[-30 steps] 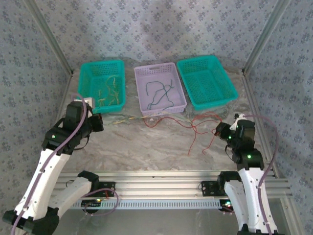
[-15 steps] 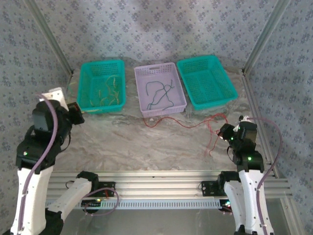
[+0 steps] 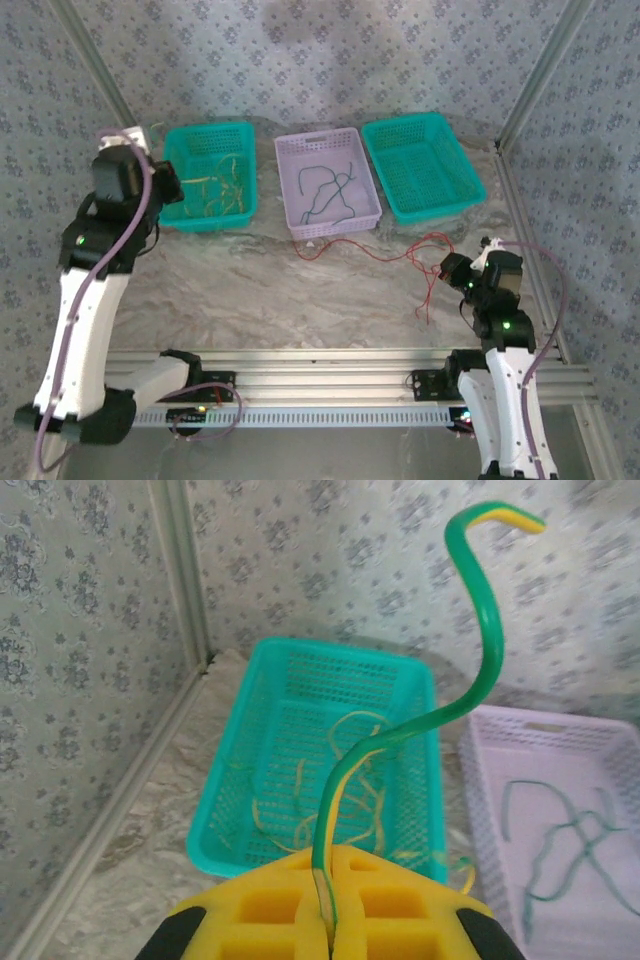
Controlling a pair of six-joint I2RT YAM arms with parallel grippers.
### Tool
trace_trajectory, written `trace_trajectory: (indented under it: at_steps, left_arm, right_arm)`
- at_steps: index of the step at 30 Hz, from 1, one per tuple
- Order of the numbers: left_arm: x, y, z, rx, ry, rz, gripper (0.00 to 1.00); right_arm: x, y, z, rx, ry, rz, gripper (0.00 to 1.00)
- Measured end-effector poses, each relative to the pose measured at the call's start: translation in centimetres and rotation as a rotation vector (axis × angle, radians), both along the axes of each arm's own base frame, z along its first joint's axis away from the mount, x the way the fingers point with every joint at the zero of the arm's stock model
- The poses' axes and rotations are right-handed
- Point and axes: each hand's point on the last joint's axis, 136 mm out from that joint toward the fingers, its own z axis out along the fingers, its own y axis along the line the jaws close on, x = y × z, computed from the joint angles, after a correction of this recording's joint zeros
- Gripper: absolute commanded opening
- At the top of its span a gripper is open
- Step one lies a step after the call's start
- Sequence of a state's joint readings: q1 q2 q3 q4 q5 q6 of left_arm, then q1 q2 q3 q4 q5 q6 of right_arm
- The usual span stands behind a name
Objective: Untangle the cables
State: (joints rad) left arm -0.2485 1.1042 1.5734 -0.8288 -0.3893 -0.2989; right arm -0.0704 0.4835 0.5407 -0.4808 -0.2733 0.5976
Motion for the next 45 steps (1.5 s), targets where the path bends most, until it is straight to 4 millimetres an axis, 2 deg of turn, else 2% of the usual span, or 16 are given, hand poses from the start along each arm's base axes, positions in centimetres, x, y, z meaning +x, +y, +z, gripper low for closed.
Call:
trace_trajectory:
  at_steps: [3, 6, 11, 15, 19, 24, 28, 30, 32, 36, 39, 41, 45]
  left_arm:
    - [2.4, 0.5, -1.4, 0.034, 0.033, 0.043, 0.0]
    - [4.4, 1.2, -1.8, 0.052, 0.031, 0.082, 0.0]
    - [7.6, 2.6, -0.7, 0.082, 0.011, 0.151, 0.0]
    - [9.5, 5.0, 0.0, 0.116, 0.003, 0.237, 0.0]
    - [10.2, 5.9, 0.8, 0.118, -0.005, 0.265, 0.0]
    - [9.6, 4.5, 4.9, 0.018, -0.107, 0.204, 0.0]
    - [8.3, 4.5, 8.6, -0.007, -0.197, 0.194, 0.0]
    - [7.7, 4.7, 9.7, -0.007, -0.225, 0.201, 0.0]
    - [7.6, 4.9, 10.0, 0.003, -0.232, 0.212, 0.0]
    - [8.1, 5.5, 9.3, 0.031, -0.21, 0.237, 0.0]
    - [9.3, 5.5, 7.5, 0.045, -0.166, 0.242, 0.0]
    - [10.5, 5.4, 5.5, 0.055, -0.125, 0.243, 0.0]
    - [12.5, 5.1, -1.0, 0.067, 0.005, 0.236, 0.0]
  right_arm:
    - [-0.2, 0.7, 1.4, 0.01, -0.061, 0.035, 0.0]
    - [-0.4, 1.4, 2.4, 0.017, -0.095, 0.069, 0.0]
    - [-0.8, 2.4, 3.4, 0.033, -0.127, 0.124, 0.0]
    - [-1.1, 2.9, 3.9, 0.035, -0.147, 0.153, 0.0]
    - [-1.3, 3.2, 4.6, 0.03, -0.17, 0.171, 0.0]
    - [-1.5, 3.5, 4.9, 0.032, -0.186, 0.185, 0.0]
    - [-1.5, 3.8, 5.2, 0.031, -0.199, 0.197, 0.0]
    - [-1.5, 3.9, 5.2, 0.031, -0.205, 0.203, 0.0]
    - [-1.5, 4.1, 5.3, 0.032, -0.209, 0.21, 0.0]
    - [-1.5, 4.4, 5.4, 0.033, -0.216, 0.226, 0.0]
    - [-1.6, 4.7, 5.5, 0.034, -0.219, 0.237, 0.0]
    - [-1.6, 4.8, 5.6, 0.035, -0.224, 0.244, 0.0]
    - [-1.7, 5.2, 5.5, 0.036, -0.225, 0.262, 0.0]
